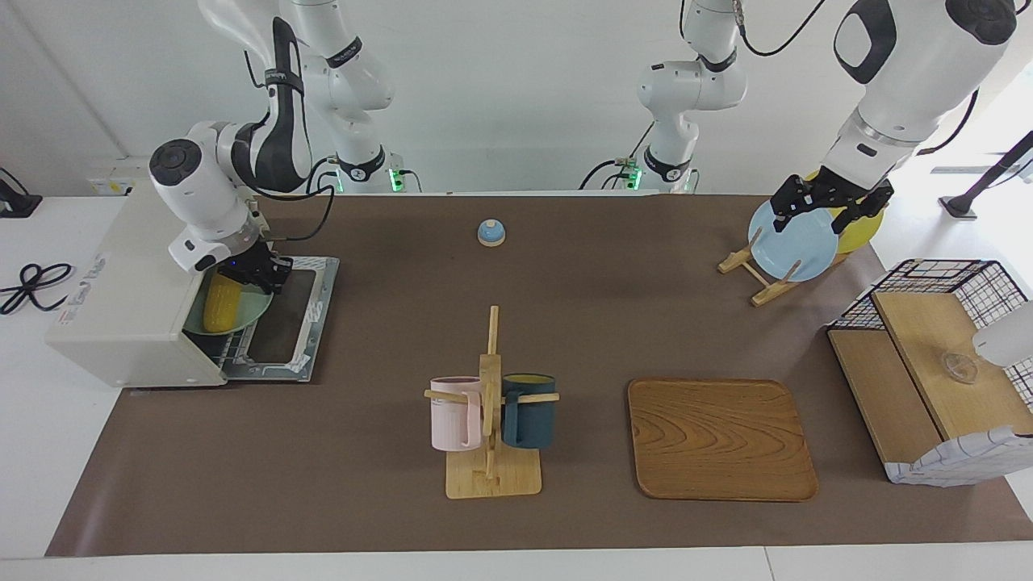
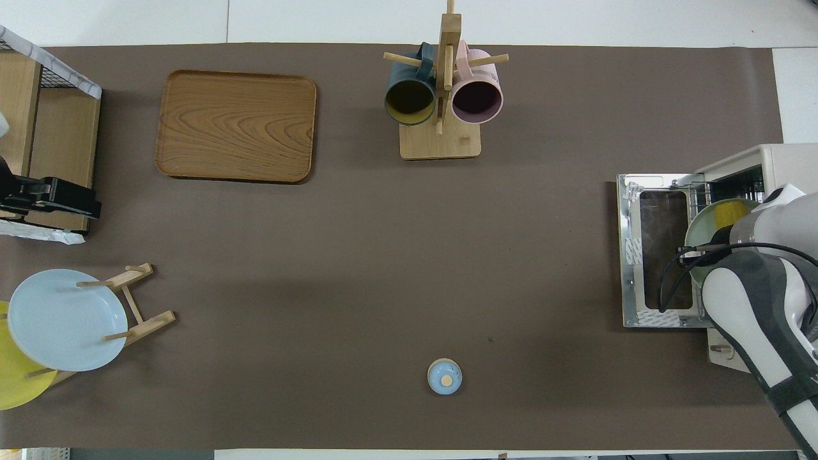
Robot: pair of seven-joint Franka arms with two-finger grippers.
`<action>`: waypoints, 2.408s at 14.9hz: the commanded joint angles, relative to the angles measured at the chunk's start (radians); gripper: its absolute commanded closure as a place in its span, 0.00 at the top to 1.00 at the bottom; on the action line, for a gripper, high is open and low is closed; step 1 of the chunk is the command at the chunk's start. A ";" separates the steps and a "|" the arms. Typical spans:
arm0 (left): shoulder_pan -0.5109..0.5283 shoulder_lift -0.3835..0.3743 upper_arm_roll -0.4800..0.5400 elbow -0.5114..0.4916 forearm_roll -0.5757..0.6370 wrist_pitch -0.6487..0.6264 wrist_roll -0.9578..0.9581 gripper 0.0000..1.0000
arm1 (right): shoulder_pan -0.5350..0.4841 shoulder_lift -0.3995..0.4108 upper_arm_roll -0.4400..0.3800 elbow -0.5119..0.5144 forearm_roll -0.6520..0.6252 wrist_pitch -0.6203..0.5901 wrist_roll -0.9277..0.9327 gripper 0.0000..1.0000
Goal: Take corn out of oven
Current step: 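Grasp the green plate rim inside the oven with the right gripper, then pull the plate with corn out of the oven with the right gripper, then lower the plate onto the table center and open the right gripper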
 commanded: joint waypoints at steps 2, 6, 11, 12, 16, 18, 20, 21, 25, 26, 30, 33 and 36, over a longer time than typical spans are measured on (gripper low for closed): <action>0.006 -0.026 -0.002 -0.024 -0.010 0.015 0.002 1.00 | -0.003 -0.028 0.014 -0.027 -0.047 0.000 -0.016 0.00; 0.008 -0.029 -0.002 -0.027 -0.010 0.015 0.003 1.00 | 0.071 -0.017 0.019 0.018 -0.087 -0.061 -0.007 0.00; 0.008 -0.029 -0.003 -0.030 -0.010 0.021 0.002 1.00 | 0.248 -0.019 0.019 0.051 -0.105 -0.150 0.166 0.00; 0.008 -0.030 -0.003 -0.033 -0.012 0.021 0.002 1.00 | 0.272 -0.017 0.020 0.064 -0.115 -0.167 0.203 0.00; 0.008 -0.030 -0.003 -0.033 -0.010 0.024 0.006 1.00 | 0.474 0.082 0.020 0.199 -0.122 -0.253 0.427 0.00; 0.008 -0.029 -0.005 -0.035 -0.010 0.034 0.009 1.00 | 0.554 0.110 0.020 0.236 -0.121 -0.244 0.491 0.00; 0.008 -0.029 -0.005 -0.035 -0.010 0.035 0.009 1.00 | 0.632 0.179 0.020 0.314 -0.119 -0.276 0.568 0.00; 0.006 -0.029 -0.005 -0.035 -0.010 0.038 0.009 1.00 | 0.661 0.205 0.020 0.359 -0.119 -0.317 0.617 0.00; 0.003 -0.029 -0.005 -0.038 -0.012 0.041 0.011 1.00 | 0.811 0.423 0.020 0.602 -0.122 -0.380 0.825 0.00; 0.003 -0.029 -0.005 -0.038 -0.010 0.043 0.011 1.00 | 0.850 0.467 0.020 0.635 -0.127 -0.370 0.862 0.00; 0.003 -0.029 -0.005 -0.039 -0.010 0.044 0.014 1.00 | 0.916 0.491 0.028 0.625 -0.122 -0.306 0.912 0.00; -0.006 -0.029 -0.006 -0.039 -0.010 0.044 0.012 1.00 | 0.939 0.485 0.029 0.585 -0.116 -0.257 0.912 0.00; -0.023 -0.029 -0.006 -0.039 -0.010 0.046 0.011 1.00 | 0.935 0.469 0.032 0.490 -0.104 -0.097 0.913 0.00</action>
